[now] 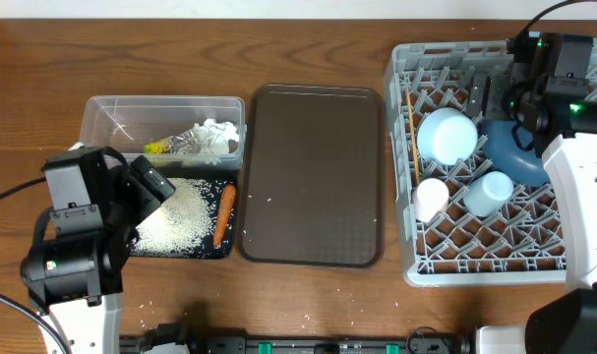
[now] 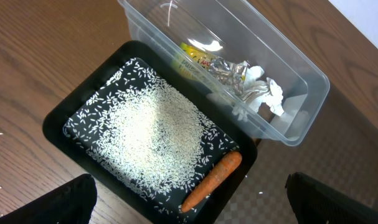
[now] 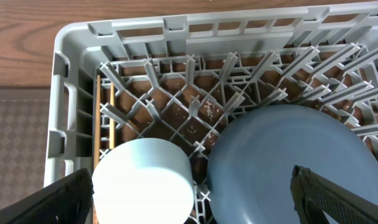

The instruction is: Sort waste into correct bins and load items into the dishwasher rack

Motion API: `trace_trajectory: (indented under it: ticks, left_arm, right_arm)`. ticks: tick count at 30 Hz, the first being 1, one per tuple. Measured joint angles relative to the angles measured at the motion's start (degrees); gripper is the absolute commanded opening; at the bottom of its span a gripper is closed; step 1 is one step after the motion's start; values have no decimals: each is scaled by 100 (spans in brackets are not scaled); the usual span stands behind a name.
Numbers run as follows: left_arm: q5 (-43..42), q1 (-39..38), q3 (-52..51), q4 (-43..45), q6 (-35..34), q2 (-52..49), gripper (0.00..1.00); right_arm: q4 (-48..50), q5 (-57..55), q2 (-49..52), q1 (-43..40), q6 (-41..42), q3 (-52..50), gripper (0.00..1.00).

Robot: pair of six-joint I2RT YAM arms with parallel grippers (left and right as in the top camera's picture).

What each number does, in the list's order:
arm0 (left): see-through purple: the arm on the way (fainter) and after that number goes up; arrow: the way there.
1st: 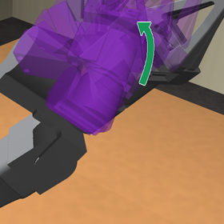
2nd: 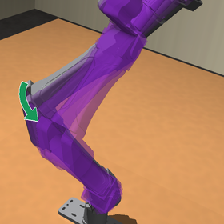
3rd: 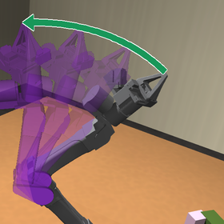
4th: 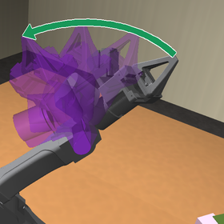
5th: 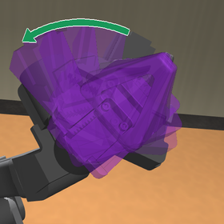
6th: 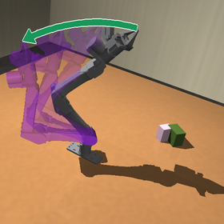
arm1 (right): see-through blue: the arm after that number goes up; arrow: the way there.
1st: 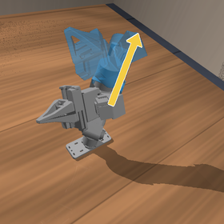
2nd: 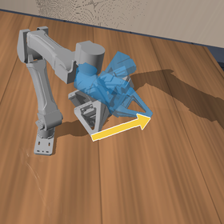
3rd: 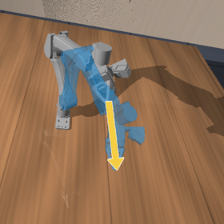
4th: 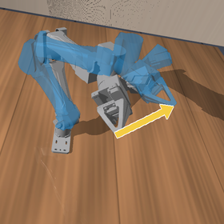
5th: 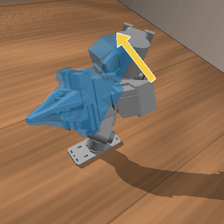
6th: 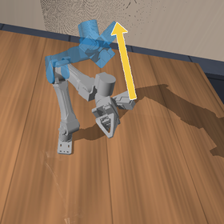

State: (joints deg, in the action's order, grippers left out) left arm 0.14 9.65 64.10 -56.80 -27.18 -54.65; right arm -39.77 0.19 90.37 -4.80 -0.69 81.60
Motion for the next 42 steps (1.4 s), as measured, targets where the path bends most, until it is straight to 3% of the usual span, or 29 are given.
trace_trajectory:
  ticks: [19, 33, 42]
  left_arm:
    - [0, 0, 0, 0, 0, 0, 100]
    - [2, 0, 0, 2, 0, 0, 99]
    - [0, 0, 0, 2, 0, 0, 100]
  right_arm:
    - [-63, -44, -367, 66, 0, -61, 99]
    - [-111, -890, -3648, 1401, -101, -72, 99]
    - [-380, -654, -5495, 1519, -107, -315, 99]
